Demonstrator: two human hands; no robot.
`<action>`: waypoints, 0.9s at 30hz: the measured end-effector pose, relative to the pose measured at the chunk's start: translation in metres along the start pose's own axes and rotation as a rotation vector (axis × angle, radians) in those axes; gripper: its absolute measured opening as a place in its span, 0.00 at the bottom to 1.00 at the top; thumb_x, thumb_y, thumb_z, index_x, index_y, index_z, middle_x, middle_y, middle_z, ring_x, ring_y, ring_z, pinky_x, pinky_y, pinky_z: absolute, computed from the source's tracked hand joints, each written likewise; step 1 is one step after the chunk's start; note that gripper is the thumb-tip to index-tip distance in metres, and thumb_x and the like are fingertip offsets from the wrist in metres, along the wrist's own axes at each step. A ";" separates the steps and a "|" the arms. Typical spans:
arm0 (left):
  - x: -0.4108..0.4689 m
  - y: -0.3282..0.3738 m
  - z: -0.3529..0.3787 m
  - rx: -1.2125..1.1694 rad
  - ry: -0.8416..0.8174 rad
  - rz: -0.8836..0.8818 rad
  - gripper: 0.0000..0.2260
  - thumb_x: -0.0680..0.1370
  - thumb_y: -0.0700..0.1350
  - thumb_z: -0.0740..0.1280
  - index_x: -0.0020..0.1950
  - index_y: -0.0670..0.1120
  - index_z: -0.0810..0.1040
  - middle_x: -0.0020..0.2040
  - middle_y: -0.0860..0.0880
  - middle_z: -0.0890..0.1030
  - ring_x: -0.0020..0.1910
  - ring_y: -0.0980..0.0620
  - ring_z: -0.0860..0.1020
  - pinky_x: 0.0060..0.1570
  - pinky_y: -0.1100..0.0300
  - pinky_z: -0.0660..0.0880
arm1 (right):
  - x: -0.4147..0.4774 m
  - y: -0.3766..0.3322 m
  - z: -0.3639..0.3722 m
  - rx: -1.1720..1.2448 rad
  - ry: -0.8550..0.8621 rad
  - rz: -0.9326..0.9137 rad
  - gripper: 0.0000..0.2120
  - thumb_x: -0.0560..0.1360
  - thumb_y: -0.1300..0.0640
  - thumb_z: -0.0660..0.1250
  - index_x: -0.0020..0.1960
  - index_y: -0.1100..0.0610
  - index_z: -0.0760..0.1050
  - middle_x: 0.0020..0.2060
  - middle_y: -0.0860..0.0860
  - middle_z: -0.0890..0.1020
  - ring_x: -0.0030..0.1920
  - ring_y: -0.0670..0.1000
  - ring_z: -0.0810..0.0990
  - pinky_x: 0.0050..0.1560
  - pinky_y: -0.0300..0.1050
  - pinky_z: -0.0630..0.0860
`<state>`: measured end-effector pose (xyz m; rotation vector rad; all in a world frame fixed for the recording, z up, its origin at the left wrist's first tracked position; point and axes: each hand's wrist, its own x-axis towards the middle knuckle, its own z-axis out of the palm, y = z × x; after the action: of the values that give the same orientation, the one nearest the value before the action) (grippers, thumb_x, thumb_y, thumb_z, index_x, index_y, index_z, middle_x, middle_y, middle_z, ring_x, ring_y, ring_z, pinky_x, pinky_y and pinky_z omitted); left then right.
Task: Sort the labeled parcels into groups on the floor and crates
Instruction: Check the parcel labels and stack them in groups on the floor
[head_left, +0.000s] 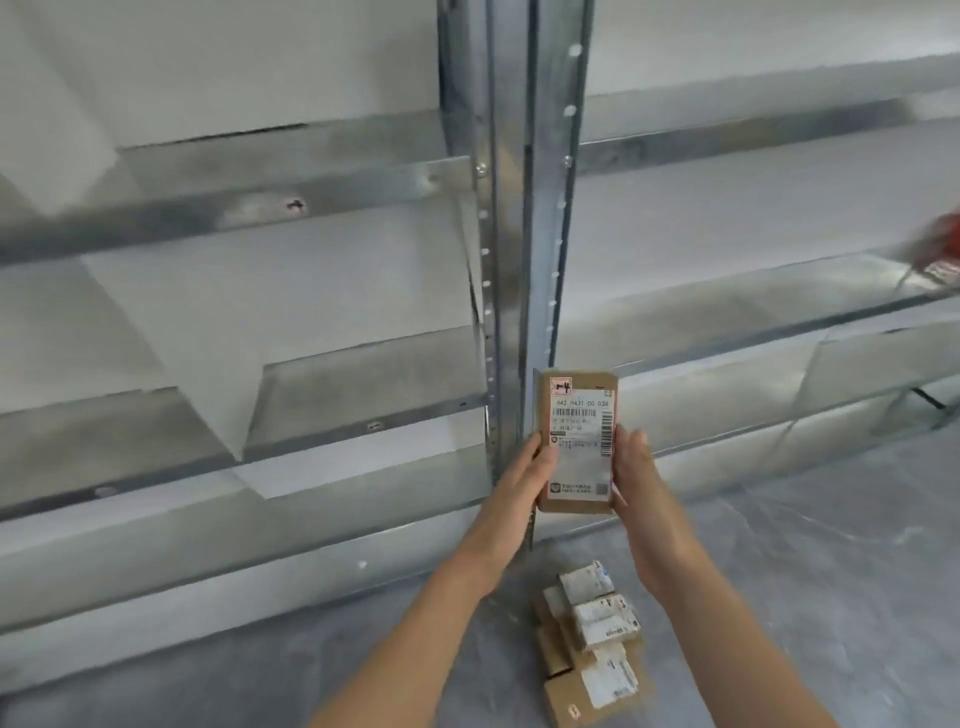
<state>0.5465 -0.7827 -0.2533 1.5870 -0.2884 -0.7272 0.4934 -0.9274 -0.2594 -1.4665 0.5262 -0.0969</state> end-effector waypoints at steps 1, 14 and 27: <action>-0.016 0.002 -0.012 -0.019 0.028 0.016 0.37 0.71 0.79 0.58 0.78 0.69 0.61 0.75 0.64 0.71 0.75 0.59 0.67 0.79 0.44 0.58 | -0.006 -0.005 0.014 -0.019 -0.039 -0.007 0.24 0.80 0.26 0.44 0.62 0.26 0.77 0.62 0.36 0.83 0.67 0.42 0.77 0.78 0.60 0.64; -0.251 -0.025 -0.192 -0.097 0.498 0.077 0.21 0.85 0.62 0.50 0.79 0.65 0.62 0.70 0.66 0.75 0.60 0.76 0.74 0.56 0.75 0.69 | -0.108 -0.011 0.268 -0.151 -0.597 -0.014 0.28 0.82 0.30 0.46 0.69 0.38 0.77 0.62 0.39 0.84 0.64 0.41 0.80 0.75 0.55 0.68; -0.497 -0.123 -0.389 -0.211 1.020 -0.045 0.17 0.87 0.57 0.53 0.74 0.59 0.70 0.62 0.67 0.80 0.66 0.62 0.78 0.65 0.60 0.77 | -0.273 0.050 0.558 -0.340 -1.083 0.026 0.28 0.81 0.29 0.47 0.68 0.36 0.78 0.63 0.39 0.83 0.68 0.42 0.78 0.73 0.51 0.68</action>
<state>0.3717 -0.1648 -0.2331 1.5651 0.5541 0.0806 0.4594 -0.3065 -0.2232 -1.5932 -0.3443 0.8046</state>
